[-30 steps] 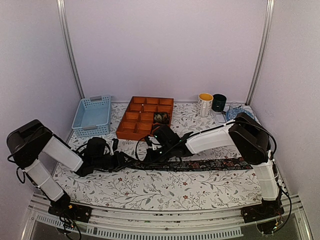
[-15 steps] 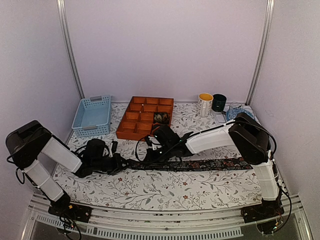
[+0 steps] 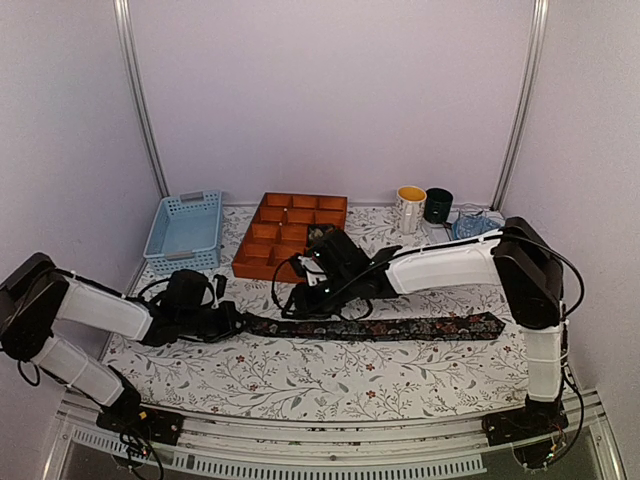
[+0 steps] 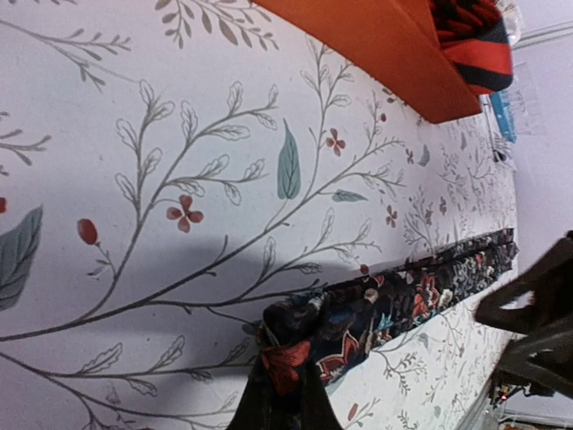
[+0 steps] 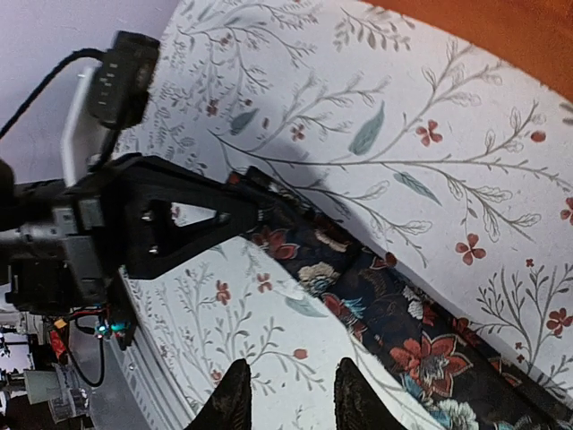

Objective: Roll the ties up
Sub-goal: Roll the tie at the center of the board.

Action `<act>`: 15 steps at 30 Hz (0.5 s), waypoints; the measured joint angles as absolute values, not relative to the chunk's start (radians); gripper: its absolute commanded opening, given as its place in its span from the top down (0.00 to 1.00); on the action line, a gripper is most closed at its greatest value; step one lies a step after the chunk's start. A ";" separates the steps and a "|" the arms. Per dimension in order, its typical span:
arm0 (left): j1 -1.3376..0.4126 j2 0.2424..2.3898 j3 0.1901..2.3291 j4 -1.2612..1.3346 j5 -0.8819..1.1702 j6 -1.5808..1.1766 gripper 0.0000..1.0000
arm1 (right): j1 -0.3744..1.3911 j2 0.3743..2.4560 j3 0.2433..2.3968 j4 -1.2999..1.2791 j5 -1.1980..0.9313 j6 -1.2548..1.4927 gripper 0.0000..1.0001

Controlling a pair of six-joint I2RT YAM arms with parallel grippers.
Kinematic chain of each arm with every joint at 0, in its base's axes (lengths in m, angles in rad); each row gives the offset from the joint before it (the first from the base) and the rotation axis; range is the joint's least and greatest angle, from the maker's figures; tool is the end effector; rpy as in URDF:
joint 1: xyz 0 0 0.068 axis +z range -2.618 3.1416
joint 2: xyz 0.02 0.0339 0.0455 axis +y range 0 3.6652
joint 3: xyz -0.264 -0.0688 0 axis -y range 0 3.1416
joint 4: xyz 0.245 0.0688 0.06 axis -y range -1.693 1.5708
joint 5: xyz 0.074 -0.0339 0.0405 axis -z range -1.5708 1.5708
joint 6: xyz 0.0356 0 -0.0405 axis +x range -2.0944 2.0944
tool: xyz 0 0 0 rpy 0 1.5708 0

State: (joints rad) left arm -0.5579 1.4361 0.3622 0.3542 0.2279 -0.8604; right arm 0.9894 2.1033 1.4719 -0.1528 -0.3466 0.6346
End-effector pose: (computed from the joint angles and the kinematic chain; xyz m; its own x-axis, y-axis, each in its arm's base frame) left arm 0.1958 -0.1317 0.1167 -0.8649 -0.3308 -0.3775 0.0064 0.7448 -0.6672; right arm 0.2443 0.3938 0.1689 -0.8566 -0.2882 -0.4279 -0.5094 0.6040 0.6129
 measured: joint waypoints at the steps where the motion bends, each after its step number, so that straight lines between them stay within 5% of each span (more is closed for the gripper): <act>1: -0.558 1.425 0.369 0.328 0.215 -0.853 1.00 | 0.989 2.072 1.469 -0.157 -0.344 0.632 0.68; 15: -0.610 1.330 0.552 -0.081 -0.051 -0.715 1.00 | 1.005 1.614 1.093 -0.107 -0.125 0.633 0.68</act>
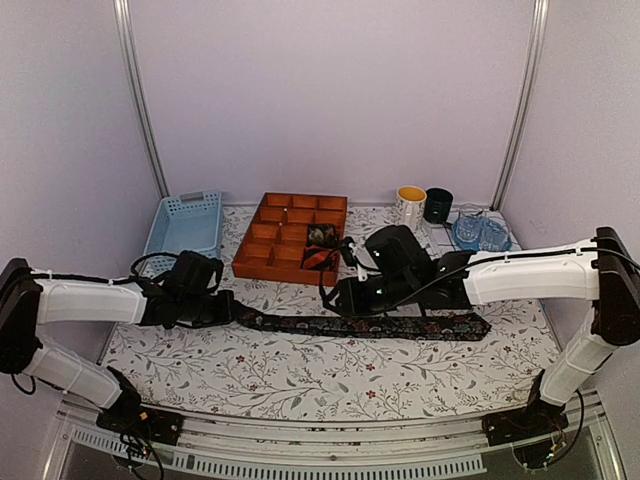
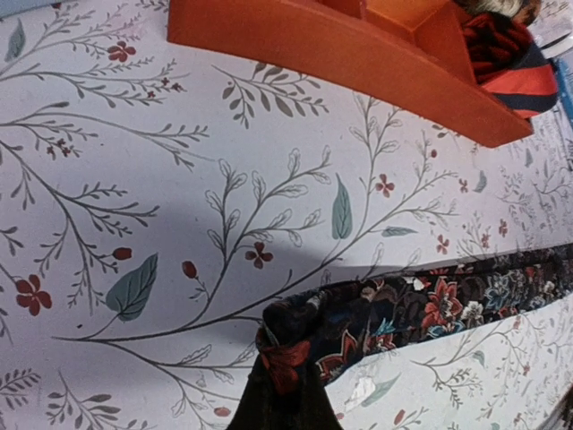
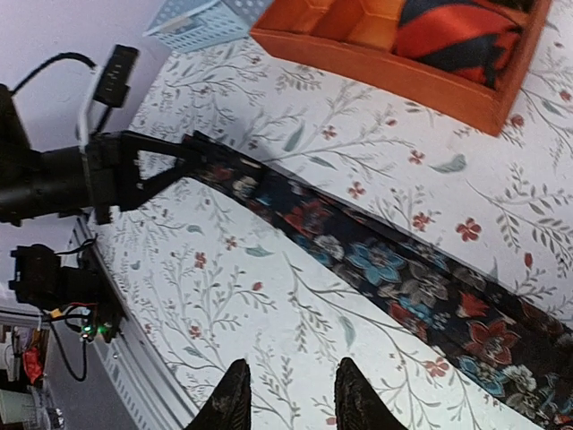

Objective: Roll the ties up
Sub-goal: Roll the tie at the center of the board.

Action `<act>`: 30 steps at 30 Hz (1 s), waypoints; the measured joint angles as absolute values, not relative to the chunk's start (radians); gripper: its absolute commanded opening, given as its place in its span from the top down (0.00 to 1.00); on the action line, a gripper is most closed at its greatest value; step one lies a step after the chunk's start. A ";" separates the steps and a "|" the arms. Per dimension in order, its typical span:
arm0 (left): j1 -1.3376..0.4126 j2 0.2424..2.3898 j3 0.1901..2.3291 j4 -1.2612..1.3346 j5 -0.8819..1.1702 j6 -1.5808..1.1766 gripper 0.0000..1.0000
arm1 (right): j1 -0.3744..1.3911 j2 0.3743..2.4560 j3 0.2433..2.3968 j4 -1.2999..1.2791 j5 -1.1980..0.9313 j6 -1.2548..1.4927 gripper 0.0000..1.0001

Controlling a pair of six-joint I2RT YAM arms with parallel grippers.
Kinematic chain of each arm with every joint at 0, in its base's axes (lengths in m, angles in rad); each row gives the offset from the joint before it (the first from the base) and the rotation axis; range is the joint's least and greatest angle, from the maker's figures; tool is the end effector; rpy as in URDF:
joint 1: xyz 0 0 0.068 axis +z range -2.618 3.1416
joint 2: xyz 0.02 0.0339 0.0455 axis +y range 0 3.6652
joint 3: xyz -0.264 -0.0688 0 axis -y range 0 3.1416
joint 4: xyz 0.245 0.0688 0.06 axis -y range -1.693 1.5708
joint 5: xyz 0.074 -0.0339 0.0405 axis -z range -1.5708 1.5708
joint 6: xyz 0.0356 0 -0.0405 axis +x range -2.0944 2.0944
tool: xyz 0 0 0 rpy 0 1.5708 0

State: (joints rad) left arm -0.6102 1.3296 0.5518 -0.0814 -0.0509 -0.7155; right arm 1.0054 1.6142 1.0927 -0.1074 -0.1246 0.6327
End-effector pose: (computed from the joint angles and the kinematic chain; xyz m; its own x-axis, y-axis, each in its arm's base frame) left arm 0.2019 -0.1390 0.1577 -0.8260 -0.2219 -0.5182 0.0042 0.9168 -0.3993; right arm 0.1903 0.3082 0.2429 -0.7814 -0.1364 -0.6089 -0.5327 0.6540 0.5371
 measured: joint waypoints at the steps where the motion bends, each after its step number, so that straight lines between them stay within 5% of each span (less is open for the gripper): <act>1: -0.616 1.330 0.563 -0.107 -0.072 -0.707 1.00 | 1.005 1.614 1.069 -0.109 -0.112 0.636 0.69; 14: -0.732 1.385 0.731 -0.416 -0.418 -0.636 1.00 | 1.006 1.609 0.942 -0.105 -0.024 0.660 0.69; 30: -0.908 1.737 1.006 -0.668 -0.754 -0.646 1.00 | 1.005 1.452 0.887 -0.138 0.101 0.638 0.69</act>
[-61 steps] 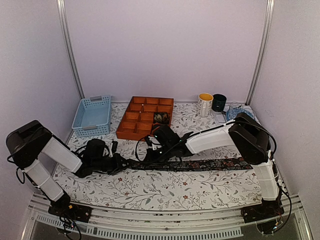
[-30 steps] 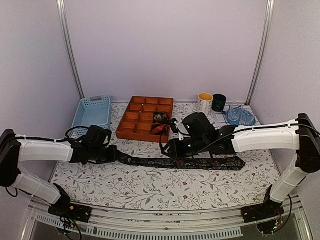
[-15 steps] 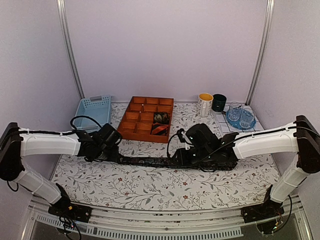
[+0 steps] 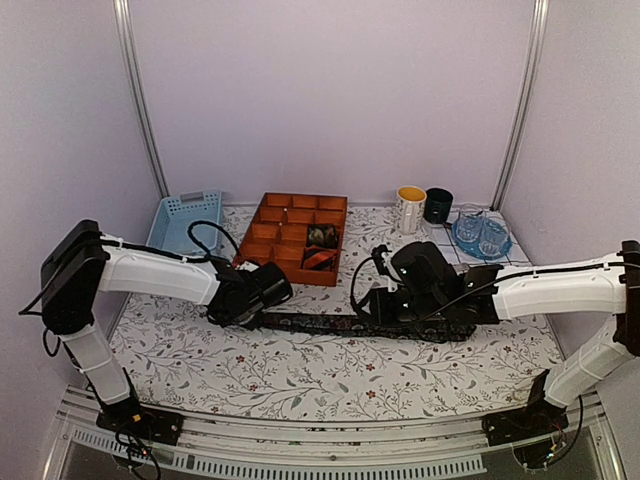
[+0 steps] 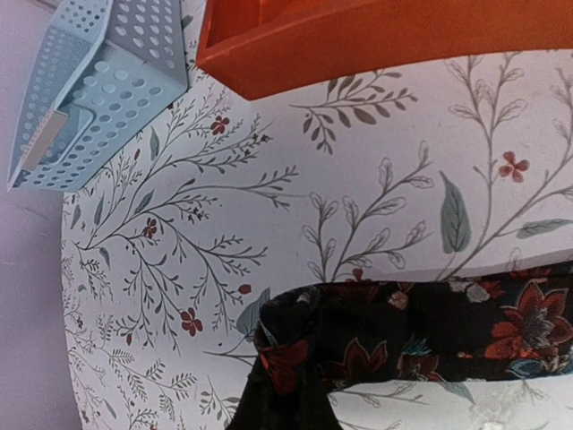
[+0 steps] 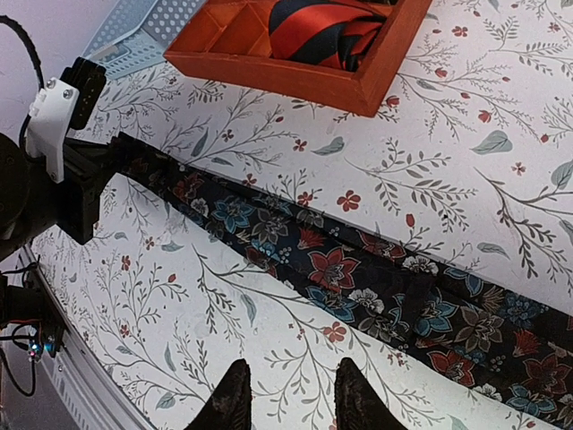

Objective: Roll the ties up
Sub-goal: Roll the tie at the center of the board.

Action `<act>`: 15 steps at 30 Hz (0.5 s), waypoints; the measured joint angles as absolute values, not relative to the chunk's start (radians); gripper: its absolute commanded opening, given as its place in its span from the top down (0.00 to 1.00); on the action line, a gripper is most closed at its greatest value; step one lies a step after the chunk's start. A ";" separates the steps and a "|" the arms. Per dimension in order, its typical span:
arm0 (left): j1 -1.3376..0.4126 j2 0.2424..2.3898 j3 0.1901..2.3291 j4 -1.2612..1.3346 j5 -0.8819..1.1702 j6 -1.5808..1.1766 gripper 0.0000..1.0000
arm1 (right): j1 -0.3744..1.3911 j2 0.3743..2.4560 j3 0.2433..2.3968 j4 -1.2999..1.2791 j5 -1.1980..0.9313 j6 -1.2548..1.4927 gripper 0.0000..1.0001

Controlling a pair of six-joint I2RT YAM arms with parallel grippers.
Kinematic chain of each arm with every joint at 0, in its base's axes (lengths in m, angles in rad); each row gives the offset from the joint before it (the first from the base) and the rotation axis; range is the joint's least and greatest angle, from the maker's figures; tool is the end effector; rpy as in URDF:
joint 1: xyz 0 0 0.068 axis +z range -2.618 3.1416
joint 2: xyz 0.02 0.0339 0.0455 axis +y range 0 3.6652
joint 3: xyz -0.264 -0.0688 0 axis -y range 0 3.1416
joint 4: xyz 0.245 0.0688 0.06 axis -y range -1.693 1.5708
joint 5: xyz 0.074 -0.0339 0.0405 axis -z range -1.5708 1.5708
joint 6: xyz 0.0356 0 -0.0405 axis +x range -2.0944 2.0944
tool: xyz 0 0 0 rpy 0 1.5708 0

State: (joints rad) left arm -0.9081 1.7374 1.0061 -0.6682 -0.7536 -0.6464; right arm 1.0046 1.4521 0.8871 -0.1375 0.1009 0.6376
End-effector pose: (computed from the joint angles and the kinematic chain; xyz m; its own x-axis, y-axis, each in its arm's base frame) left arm 0.2058 -0.2241 0.1564 -0.7870 0.2945 -0.5422 0.0365 0.8994 0.4356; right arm 0.1700 0.2608 0.2244 -0.7538 -0.0818 -0.6520 -0.4352 0.8056 0.4020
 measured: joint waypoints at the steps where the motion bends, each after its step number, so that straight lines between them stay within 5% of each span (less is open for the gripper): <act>1: -0.916 1.750 1.014 -0.672 -0.758 -0.648 1.00 | 1.002 1.452 0.881 -0.139 0.102 0.637 0.69; 15: -0.972 1.796 1.078 -0.672 -0.743 -0.650 0.96 | 0.995 1.505 0.859 -0.043 -0.004 0.670 0.69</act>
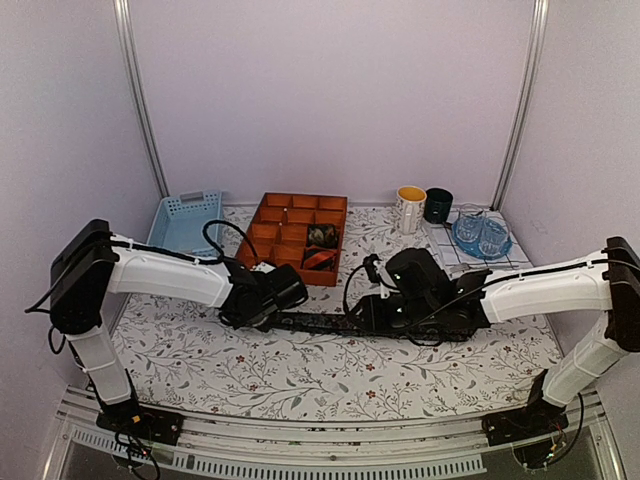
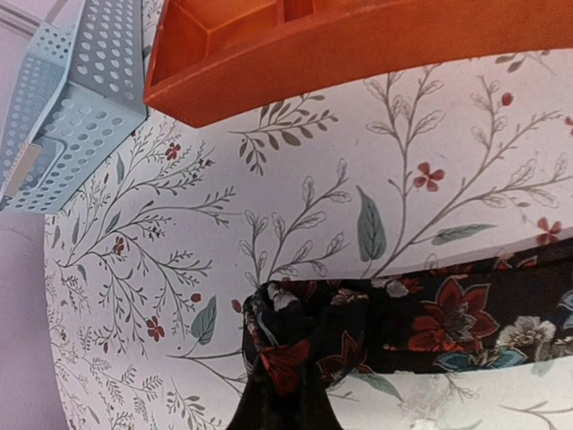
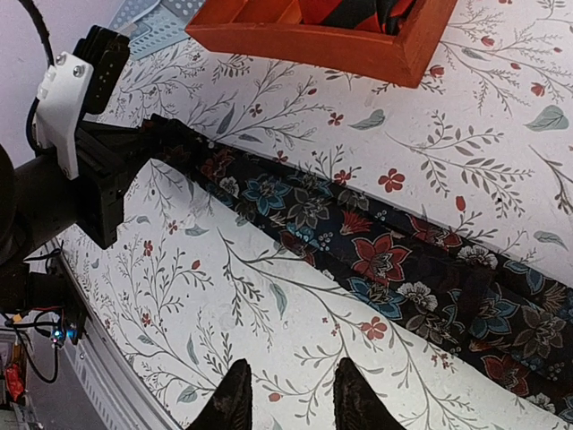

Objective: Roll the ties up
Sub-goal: Roll the tie at the center of the board.

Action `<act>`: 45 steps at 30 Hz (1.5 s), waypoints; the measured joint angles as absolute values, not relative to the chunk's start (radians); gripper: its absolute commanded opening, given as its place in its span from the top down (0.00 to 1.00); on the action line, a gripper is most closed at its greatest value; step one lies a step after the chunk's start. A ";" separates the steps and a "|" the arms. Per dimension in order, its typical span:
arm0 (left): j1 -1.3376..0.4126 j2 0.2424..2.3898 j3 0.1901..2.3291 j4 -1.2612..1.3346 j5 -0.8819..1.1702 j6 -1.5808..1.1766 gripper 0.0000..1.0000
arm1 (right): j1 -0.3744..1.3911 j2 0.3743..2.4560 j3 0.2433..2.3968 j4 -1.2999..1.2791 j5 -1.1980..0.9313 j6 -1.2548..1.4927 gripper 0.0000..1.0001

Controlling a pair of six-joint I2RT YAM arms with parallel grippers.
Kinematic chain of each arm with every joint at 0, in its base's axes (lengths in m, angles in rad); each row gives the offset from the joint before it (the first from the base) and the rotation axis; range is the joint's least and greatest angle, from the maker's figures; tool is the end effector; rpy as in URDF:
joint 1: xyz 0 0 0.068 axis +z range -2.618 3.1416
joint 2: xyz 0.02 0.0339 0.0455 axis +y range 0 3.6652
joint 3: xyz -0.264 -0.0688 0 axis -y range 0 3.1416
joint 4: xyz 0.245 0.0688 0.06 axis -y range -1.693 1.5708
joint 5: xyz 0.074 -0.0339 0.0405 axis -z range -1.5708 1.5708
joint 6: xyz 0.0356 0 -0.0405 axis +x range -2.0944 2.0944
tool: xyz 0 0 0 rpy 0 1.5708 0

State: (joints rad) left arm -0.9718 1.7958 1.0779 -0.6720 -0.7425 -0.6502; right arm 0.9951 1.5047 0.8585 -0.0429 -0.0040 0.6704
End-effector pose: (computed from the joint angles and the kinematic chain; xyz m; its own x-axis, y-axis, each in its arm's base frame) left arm 0.2008 -0.2515 0.1563 -0.7683 0.3344 -0.5458 0.0940 0.9024 0.4205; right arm 0.1735 0.2676 0.2076 -0.7934 -0.0813 -0.6032 -0.4435 0.7559 0.4815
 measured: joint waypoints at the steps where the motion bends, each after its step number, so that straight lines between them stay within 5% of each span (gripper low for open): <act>1: -0.975 1.796 1.084 -0.669 -0.738 -0.646 0.94 | 0.995 1.514 0.859 -0.037 -0.014 0.674 0.69; 45: -1.005 1.819 1.110 -0.416 -0.520 -0.572 0.35 | 0.979 1.554 0.858 0.000 -0.037 0.693 0.69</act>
State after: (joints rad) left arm -1.0054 1.8191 1.1095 -0.4156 -0.5198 -0.5720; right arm 0.9794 1.5536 0.8577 0.0002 -0.0372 0.6926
